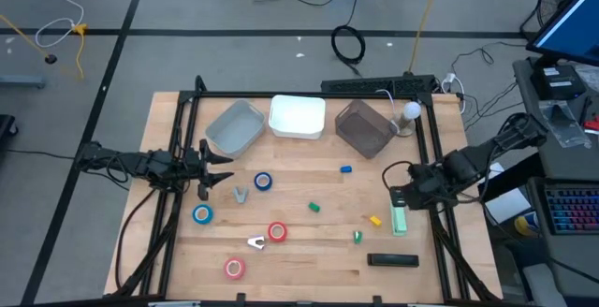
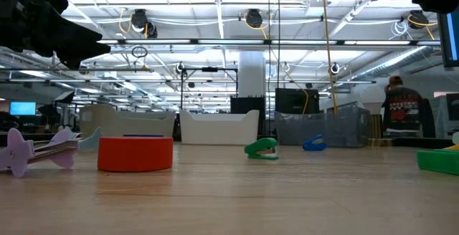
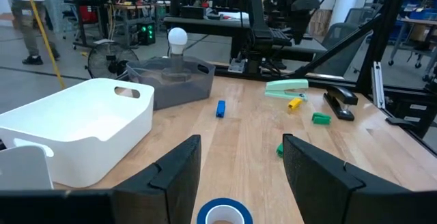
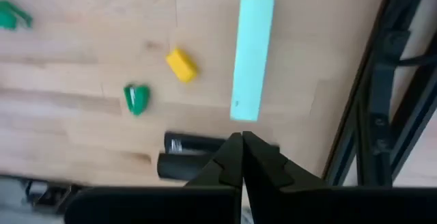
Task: Pick and place Stapler, Stapler remover, tape
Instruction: Put the light green stapler into the gray bin
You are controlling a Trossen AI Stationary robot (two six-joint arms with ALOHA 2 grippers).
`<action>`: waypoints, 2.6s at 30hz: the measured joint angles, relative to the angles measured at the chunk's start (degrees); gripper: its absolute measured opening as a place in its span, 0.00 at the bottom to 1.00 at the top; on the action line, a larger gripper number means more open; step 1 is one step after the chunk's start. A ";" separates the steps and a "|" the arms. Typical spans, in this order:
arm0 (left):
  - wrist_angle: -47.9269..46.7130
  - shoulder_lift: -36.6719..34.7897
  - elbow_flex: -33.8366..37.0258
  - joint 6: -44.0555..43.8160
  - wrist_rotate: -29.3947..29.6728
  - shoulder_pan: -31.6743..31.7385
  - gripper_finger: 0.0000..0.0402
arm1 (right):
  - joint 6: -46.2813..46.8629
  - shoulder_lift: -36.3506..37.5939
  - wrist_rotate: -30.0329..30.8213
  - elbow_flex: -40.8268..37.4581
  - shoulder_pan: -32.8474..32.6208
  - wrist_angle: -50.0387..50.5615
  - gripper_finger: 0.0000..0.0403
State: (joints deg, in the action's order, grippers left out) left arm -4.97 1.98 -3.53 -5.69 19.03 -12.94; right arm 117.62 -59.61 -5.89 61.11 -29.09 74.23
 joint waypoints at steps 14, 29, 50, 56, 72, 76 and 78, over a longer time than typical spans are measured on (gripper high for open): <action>-0.02 0.00 0.00 -0.03 0.04 0.00 0.52 | -3.03 2.39 -9.22 -3.09 -0.08 2.73 0.08; 0.00 0.00 0.00 -0.07 0.07 0.01 0.52 | -1.36 4.12 -9.05 -7.44 -0.06 0.25 0.41; 0.03 0.00 0.00 -0.07 0.07 0.01 0.52 | 0.86 4.09 -9.18 -22.45 0.66 -22.60 0.56; 0.04 -0.01 -0.02 -0.07 0.07 0.01 0.52 | 1.69 4.09 -9.13 -24.43 0.66 -24.30 0.55; 0.04 -0.02 -0.01 -0.17 0.05 0.01 0.52 | 1.67 3.96 -4.56 -24.51 0.64 -24.57 0.53; 0.06 -0.02 -0.02 -0.22 0.05 0.01 0.52 | 1.71 3.47 -4.74 -27.01 0.62 -28.11 0.53; 0.05 -0.02 -0.02 -0.45 0.03 0.00 0.52 | 1.87 3.43 -4.77 -28.96 0.62 -32.53 0.53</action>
State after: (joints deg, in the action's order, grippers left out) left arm -4.92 1.96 -3.55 -6.14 19.06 -12.94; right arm 119.49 -56.18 -10.66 32.15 -28.47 41.71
